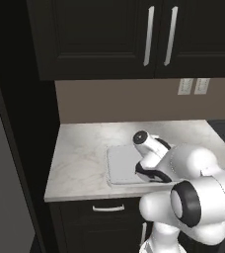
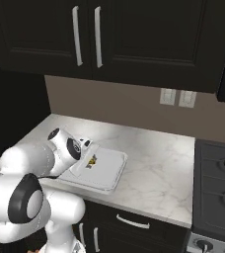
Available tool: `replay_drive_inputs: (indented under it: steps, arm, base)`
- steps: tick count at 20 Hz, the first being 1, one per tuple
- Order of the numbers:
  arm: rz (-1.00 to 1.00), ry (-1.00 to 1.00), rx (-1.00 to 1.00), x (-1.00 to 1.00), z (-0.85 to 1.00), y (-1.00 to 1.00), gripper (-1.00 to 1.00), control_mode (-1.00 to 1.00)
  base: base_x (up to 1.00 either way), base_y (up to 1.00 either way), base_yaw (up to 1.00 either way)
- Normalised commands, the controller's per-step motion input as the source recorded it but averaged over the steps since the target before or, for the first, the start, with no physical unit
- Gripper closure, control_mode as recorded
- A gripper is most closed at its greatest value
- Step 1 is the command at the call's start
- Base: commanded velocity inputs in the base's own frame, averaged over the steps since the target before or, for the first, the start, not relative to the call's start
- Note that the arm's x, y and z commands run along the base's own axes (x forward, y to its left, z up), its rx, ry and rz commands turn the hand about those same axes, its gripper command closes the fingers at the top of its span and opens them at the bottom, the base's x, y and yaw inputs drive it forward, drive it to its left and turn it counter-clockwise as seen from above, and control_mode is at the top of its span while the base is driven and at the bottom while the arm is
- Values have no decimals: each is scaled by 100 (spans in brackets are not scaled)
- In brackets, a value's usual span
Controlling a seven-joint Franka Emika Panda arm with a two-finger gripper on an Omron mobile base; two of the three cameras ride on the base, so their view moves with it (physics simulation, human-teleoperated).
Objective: Pick the pear and banana from the fridge and place them inside the tupperware on the counter.
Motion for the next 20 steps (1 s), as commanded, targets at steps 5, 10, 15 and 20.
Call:
replay_drive_inputs:
  steps: [5, 10, 15, 20]
  arm:
    - [0, -1, 2, -5, 0, 0, -100, -100]
    - [-1, -6, 25, -28, 36, -3, -100, -100]
    - [-1, -26, 31, -59, 51, -8, -100, -100]
    - [-9, -28, 35, -69, 65, -1, -100, -100]
  base:
    - [0, 0, 0]
    - [0, 0, 0]
    - [0, 0, 0]
    - [0, 0, 0]
